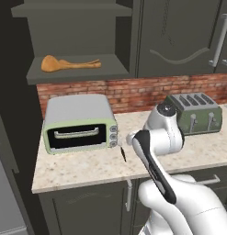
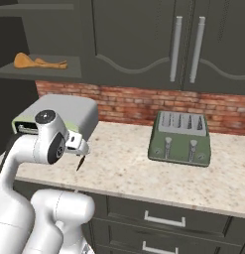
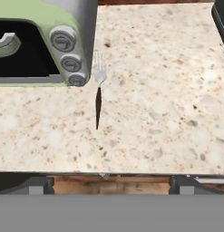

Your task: Organize the utensils by type. Pick up the wooden spoons from the counter and place them in the open cabinet. Then pick up the metallic utensils from the counter and place them in the open drawer.

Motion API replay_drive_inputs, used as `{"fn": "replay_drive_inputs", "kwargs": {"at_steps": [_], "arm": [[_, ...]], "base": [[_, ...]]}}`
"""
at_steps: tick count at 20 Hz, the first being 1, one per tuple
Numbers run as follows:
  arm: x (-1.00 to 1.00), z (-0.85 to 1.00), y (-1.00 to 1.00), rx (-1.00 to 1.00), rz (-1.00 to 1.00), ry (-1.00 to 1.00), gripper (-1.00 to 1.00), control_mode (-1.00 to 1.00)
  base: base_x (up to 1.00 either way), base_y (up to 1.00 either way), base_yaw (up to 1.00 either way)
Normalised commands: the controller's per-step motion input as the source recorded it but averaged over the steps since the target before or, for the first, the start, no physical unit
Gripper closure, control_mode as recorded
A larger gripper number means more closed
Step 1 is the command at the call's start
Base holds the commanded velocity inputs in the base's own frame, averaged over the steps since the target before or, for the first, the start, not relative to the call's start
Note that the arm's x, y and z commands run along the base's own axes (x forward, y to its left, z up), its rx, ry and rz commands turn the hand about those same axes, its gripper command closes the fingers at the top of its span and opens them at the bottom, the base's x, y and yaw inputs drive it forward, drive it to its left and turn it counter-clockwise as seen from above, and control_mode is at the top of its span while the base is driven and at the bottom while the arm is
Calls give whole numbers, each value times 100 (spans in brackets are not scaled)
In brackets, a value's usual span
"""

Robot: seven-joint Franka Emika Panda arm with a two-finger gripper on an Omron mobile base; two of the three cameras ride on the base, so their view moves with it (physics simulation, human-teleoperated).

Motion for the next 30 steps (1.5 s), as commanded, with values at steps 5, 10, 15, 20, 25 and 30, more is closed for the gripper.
{"fn": "replay_drive_inputs", "kwargs": {"at_steps": [5, 10, 15, 20, 25, 30], "arm": [[24, -25, 16, 0, 0, 2, -100, -100], [23, -29, 21, 0, 0, 5, -100, -100], [25, -26, 14, 0, 0, 10, -100, -100], [27, -36, 5, 0, 0, 6, -100, -100], [21, -39, 1, 0, 0, 0, -100, -100], [22, -35, 0, 0, 0, 0, -100, -100]], "base": [[0, 0, 0], [0, 0, 0], [0, 0, 0], [0, 0, 0], [0, 0, 0], [0, 0, 0]]}}
